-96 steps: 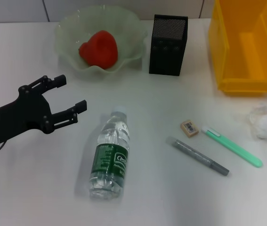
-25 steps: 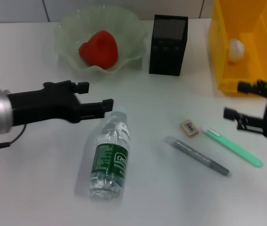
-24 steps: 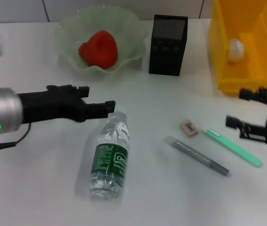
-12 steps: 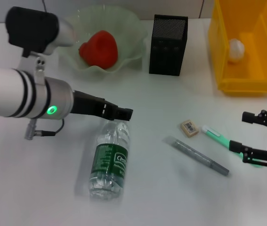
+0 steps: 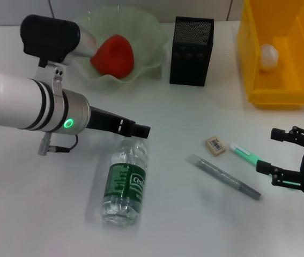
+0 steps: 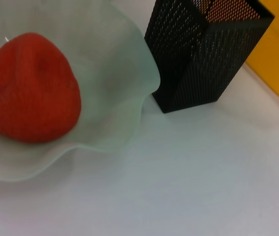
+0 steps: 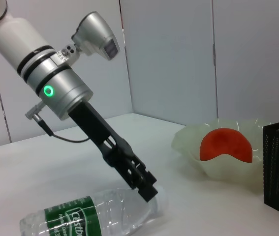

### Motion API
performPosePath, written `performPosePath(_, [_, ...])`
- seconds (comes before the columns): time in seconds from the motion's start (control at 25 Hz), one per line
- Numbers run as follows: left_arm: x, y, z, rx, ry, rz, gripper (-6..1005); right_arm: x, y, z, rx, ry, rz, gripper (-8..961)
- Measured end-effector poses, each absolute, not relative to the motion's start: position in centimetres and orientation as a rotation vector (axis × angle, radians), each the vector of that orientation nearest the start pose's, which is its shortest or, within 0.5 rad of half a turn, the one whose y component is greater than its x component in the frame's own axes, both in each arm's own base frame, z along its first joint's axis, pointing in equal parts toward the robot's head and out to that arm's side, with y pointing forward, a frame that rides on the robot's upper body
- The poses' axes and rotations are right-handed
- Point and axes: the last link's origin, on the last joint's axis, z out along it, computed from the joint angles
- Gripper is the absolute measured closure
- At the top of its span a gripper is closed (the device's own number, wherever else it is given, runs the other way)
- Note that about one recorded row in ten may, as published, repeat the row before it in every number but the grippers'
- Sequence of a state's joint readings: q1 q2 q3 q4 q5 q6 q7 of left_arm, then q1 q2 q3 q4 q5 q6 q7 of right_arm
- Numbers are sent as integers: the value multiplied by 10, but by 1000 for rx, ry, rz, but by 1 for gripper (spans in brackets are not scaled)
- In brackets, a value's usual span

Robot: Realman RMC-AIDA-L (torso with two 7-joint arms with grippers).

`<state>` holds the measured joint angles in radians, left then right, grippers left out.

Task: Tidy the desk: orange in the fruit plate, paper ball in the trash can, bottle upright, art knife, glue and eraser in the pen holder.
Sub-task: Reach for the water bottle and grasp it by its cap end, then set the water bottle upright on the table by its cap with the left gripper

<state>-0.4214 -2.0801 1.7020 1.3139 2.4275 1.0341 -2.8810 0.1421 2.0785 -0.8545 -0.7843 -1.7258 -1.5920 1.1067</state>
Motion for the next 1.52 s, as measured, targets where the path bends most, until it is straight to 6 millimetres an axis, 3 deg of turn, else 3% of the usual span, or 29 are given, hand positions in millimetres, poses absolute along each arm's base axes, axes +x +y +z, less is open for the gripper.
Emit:
performPosePath(0.48, [-192,349,-73,-2418,-1186,119,170,328,242,15,-2531,532,696,130])
performPosePath(0.92, [-187,347,-78,-2466,-1099,216,313,326,244,17,-2531,570,710,131])
performPosePath(1.08, [-184,347,-78,-2490,-1056,240,514,325,245,17,-2535,575,716,131])
performPosePath(1.24, [-184,346,-78,-2504,-1031,250,535,325,245,17,-2534,581,719,132])
performPosePath(1.44, [-175,344,-69,-2528,-917,222,551,325,246,18,-2532,604,722,132])
performPosePath(1.52, [-170,341,-55,-2555,-788,155,551,325,245,18,-2532,605,723,132])
